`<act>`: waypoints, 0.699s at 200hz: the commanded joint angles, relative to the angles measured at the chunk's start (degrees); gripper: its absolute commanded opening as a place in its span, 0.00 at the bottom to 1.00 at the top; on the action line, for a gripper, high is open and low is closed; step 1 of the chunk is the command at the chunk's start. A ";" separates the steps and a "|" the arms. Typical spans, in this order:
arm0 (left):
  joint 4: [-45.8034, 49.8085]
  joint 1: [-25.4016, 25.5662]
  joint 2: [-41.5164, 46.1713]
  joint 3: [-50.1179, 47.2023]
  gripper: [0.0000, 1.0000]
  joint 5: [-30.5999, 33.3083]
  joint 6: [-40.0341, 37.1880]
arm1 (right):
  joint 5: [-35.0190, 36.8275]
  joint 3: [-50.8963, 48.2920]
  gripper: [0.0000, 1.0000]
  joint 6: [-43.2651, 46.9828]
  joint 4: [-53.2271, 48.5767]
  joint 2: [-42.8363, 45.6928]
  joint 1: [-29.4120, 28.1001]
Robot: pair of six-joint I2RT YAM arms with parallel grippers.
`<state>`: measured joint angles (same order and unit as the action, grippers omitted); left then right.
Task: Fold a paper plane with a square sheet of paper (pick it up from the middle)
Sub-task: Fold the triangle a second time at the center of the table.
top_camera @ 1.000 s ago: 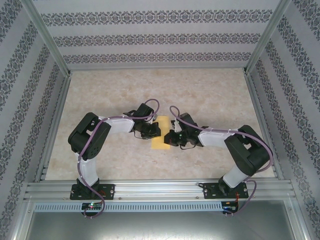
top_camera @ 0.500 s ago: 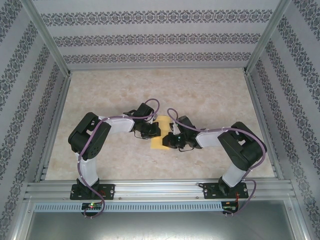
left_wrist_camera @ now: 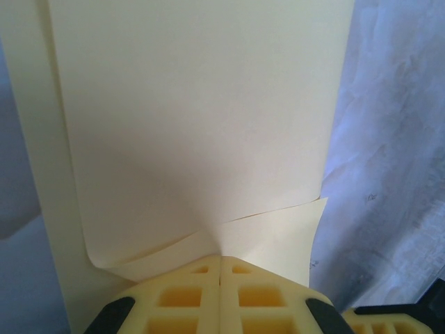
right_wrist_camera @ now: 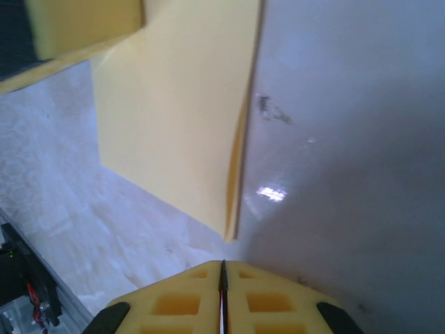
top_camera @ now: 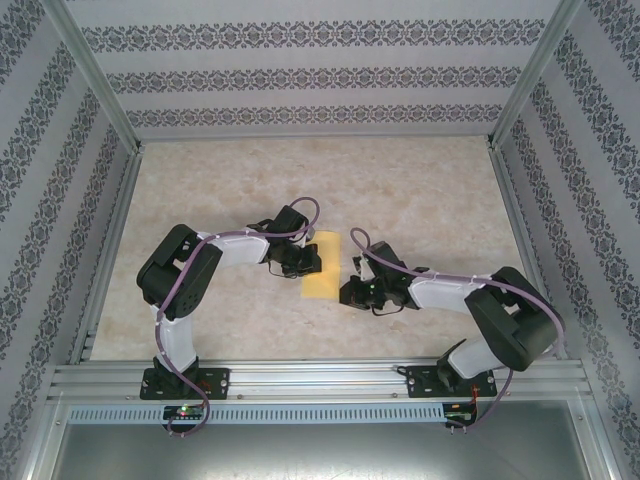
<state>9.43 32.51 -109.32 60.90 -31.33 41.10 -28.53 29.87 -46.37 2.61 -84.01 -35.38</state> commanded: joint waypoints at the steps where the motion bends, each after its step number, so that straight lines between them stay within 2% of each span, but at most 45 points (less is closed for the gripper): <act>1: 3.60 -0.72 -2.65 -0.65 0.08 4.16 -1.20 | 0.31 3.91 0.10 0.27 0.58 0.42 0.39; 55: 3.20 -0.69 -2.37 -0.71 0.09 3.25 -0.67 | -1.84 11.82 0.09 -0.21 3.86 -12.81 -0.09; 106: 3.50 -0.70 -2.91 -0.45 0.08 3.45 0.07 | -1.99 9.83 0.09 -0.27 5.02 -20.08 -0.30; 140: 3.62 -0.70 -3.10 -0.15 0.08 3.50 0.10 | -1.70 8.27 0.08 -0.59 5.76 -20.36 -0.60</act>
<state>9.41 32.18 -109.54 61.21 -31.22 41.15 -32.67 40.84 -47.22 10.92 -100.79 -35.24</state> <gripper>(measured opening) 0.087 0.082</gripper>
